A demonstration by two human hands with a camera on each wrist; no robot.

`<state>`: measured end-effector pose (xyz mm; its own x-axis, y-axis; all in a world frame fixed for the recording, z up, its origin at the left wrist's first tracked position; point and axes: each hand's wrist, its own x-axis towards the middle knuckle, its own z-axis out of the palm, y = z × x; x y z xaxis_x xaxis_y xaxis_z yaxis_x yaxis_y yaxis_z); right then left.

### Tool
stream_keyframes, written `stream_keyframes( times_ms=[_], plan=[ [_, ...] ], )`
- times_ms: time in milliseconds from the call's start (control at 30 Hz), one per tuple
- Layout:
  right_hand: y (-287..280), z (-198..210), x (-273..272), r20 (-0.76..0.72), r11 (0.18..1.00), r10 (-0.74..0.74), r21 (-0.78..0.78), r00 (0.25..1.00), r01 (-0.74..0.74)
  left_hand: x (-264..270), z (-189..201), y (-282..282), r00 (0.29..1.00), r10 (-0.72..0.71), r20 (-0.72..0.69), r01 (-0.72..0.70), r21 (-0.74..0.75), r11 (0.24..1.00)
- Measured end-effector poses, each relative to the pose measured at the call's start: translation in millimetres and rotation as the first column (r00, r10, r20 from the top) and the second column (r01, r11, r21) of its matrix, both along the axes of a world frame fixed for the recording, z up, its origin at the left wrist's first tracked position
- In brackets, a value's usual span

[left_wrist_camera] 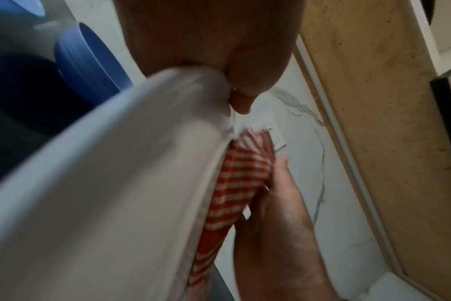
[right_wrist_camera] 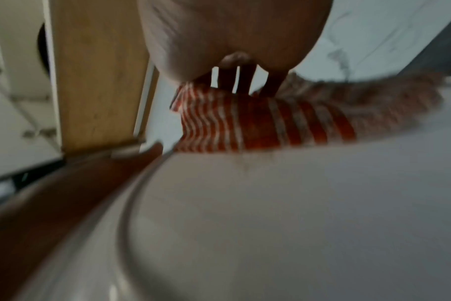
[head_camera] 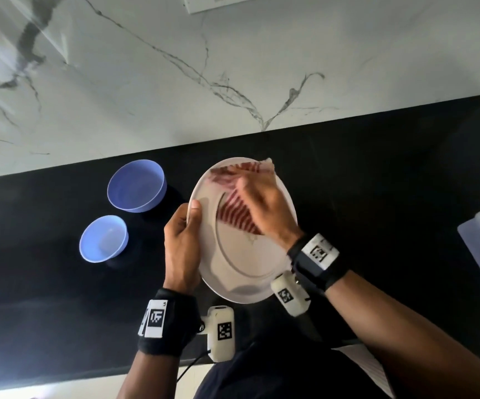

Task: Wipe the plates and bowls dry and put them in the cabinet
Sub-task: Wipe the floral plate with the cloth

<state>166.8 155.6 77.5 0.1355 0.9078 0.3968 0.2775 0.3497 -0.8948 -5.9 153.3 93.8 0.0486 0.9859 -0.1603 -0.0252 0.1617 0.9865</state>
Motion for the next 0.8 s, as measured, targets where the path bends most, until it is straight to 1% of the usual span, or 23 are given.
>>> stream_keyframes(
  times_ms=[33, 100, 167, 200, 267, 333, 367, 400, 467, 533, 567, 600, 633, 667, 733, 800],
  plan=[
    [-2, -13, -10, 0.168, 0.999, 0.021, 0.041, 0.985, -0.028, 1, 0, 0, 1.0, 0.009, 0.026, -0.008, -0.009, 1.0],
    [-6, -35, -22, 0.425, 0.999, 0.027, 0.019, 0.905, -0.039, 0, -2, 1, 0.998, 0.031, 0.061, -0.03, -0.023, 0.999],
    [-6, -48, -24, 0.59, 1.0, 0.024, -0.012, 0.807, -0.021, -2, -3, -1, 0.998, 0.035, 0.052, -0.035, -0.017, 0.999],
    [-5, -48, -23, 0.621, 0.999, 0.036, -0.038, 0.783, -0.016, -3, -4, -3, 0.999, 0.038, 0.035, -0.038, 0.0, 0.999],
    [3, -46, -19, 0.614, 0.996, 0.051, -0.093, 0.788, 0.008, -4, -5, -7, 0.998, 0.054, 0.019, -0.055, 0.034, 0.998],
    [12, -48, -13, 0.586, 0.987, 0.018, -0.14, 0.81, 0.079, -2, -5, -9, 0.996, 0.089, 0.017, -0.09, 0.05, 0.995],
    [15, -52, -7, 0.6, 0.982, 0.003, -0.153, 0.8, 0.111, -1, -4, -10, 0.994, 0.108, 0.013, -0.108, 0.057, 0.993],
    [16, -58, -1, 0.653, 0.982, -0.001, -0.144, 0.757, 0.125, 1, -3, -10, 0.992, 0.122, 0.017, -0.123, 0.061, 0.991],
    [11, -71, 8, 0.717, 0.984, 0.043, -0.151, 0.695, 0.094, 1, 0, -9, 0.989, 0.142, 0.039, -0.144, 0.071, 0.987],
    [-1, -87, 13, 0.721, 0.982, 0.034, -0.154, 0.692, 0.112, 4, 0, -7, 0.987, 0.149, 0.06, -0.153, 0.065, 0.986],
    [-9, -92, 13, 0.709, 0.975, 0.03, -0.177, 0.705, 0.136, 5, 1, -5, 0.986, 0.151, 0.067, -0.155, 0.056, 0.986],
    [-18, -95, 10, 0.68, 0.962, 0.038, -0.223, 0.732, 0.157, 6, 2, -3, 0.985, 0.154, 0.073, -0.158, 0.042, 0.987],
    [-27, -95, 6, 0.636, 0.941, 0.092, -0.307, 0.766, 0.142, 8, 4, -1, 0.984, 0.159, 0.081, -0.161, 0.028, 0.986],
    [-37, -93, 2, 0.616, 0.933, 0.153, -0.349, 0.773, 0.093, 9, 6, 1, 0.983, 0.161, 0.09, -0.163, 0.017, 0.987],
    [-54, -79, -9, 0.617, 0.943, 0.256, -0.328, 0.744, -0.052, 10, 8, 6, 0.983, 0.15, 0.106, -0.151, -0.006, 0.989],
    [-62, -62, -18, 0.625, 0.951, 0.293, -0.27, 0.724, -0.151, 12, 9, 8, 0.982, 0.119, 0.145, -0.118, -0.016, 0.993]
  ],
)
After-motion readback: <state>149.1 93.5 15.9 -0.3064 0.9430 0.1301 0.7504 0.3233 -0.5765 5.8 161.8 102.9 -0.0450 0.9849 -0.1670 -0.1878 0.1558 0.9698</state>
